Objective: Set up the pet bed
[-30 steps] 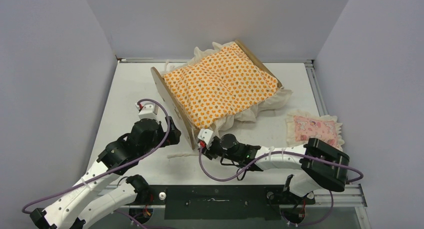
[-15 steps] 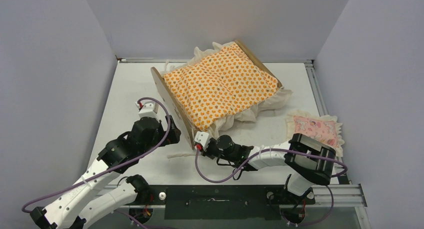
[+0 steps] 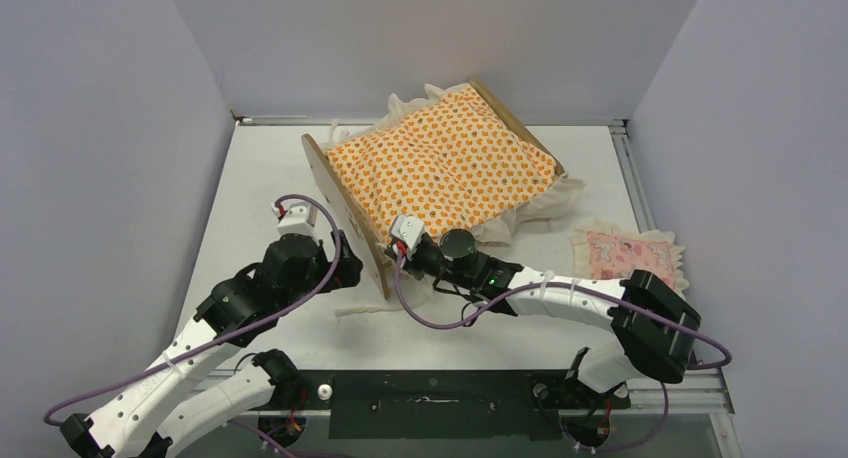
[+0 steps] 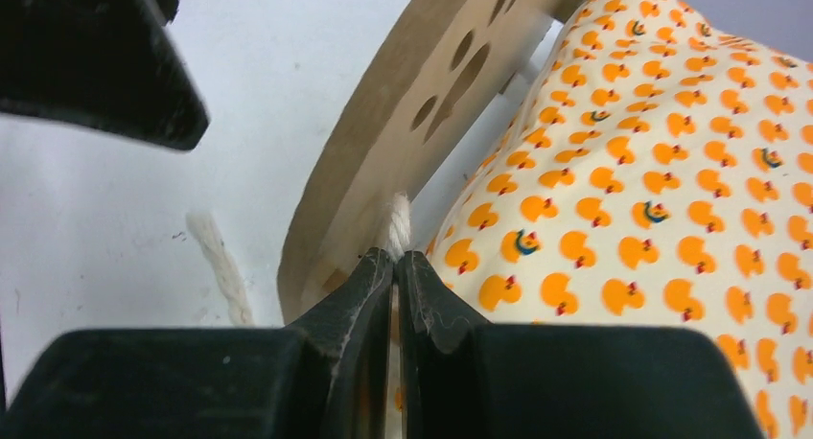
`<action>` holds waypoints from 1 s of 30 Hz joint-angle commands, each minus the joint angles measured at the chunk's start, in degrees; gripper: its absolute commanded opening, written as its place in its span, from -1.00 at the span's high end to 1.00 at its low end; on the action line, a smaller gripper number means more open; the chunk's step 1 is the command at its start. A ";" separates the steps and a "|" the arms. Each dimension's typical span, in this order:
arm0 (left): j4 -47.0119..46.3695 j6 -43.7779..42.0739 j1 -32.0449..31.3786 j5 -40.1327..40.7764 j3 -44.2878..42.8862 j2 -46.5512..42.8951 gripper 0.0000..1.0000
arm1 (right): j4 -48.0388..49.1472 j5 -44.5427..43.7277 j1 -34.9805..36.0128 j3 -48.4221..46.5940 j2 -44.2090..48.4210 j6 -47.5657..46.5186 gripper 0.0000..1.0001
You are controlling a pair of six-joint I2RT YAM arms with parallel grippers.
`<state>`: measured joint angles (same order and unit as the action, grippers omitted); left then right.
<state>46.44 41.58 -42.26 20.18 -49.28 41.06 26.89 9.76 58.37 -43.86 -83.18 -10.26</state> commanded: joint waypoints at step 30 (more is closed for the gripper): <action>-14.84 -2.74 4.51 6.16 -9.40 19.60 0.17 | -18.82 -9.58 1.83 0.88 19.97 10.20 -0.08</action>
<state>35.20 42.65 -40.60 22.94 -55.70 59.48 4.58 1.78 56.93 -46.85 -64.47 -4.45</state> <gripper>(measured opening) 0.553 0.536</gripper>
